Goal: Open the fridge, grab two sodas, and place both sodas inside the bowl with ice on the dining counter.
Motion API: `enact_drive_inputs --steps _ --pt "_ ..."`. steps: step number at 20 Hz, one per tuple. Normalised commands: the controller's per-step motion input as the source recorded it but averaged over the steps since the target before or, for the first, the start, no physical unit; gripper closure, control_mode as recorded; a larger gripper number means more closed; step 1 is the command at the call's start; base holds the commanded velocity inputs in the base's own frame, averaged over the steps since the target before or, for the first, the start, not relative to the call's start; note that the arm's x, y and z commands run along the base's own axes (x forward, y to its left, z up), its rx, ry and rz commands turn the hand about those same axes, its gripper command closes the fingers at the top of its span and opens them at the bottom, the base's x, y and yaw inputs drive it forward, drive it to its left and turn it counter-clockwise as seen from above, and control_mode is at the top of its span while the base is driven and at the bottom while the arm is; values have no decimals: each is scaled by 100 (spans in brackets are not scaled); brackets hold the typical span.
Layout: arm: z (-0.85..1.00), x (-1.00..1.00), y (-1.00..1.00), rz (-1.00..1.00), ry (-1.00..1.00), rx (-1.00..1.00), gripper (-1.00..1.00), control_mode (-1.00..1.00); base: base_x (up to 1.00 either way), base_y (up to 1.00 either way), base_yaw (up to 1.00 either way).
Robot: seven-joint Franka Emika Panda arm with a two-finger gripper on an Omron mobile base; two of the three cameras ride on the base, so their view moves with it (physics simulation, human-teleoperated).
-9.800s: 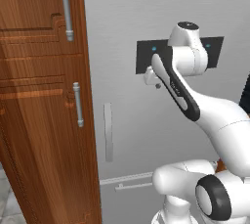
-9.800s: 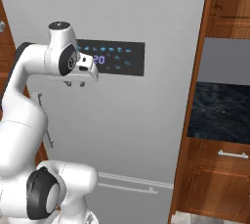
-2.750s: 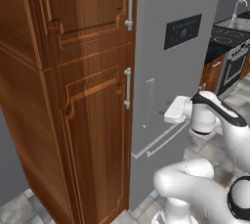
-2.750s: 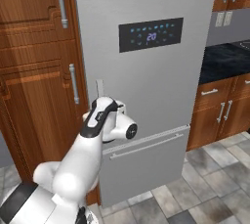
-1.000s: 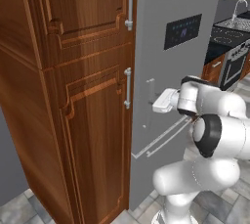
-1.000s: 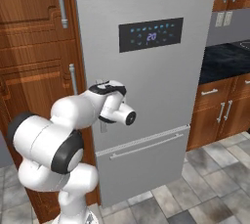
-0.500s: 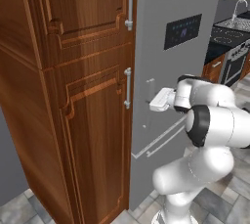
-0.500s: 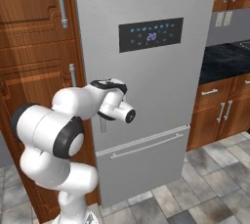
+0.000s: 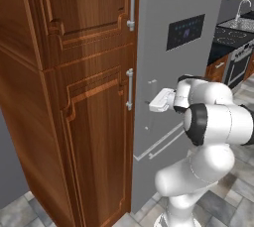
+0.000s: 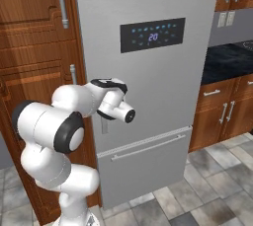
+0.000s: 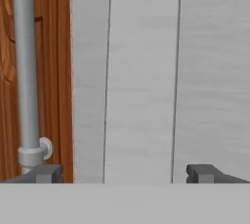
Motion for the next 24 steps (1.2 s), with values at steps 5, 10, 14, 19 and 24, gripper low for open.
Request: enact_drive_inputs --steps 5,10,14,19,24 --pt "-5 11 16 0 0 0 100 -100 0 0 0" --pt "-7 0 2 0 5 -1 100 -100 0 0 0" --pt "0 -32 -44 -2 2 2 100 -100 0 0 0" --pt "0 -64 -75 -7 0 5 100 -100 0 0 0" --pt "0 -83 -86 -9 0 5 100 -100 0 0 0"
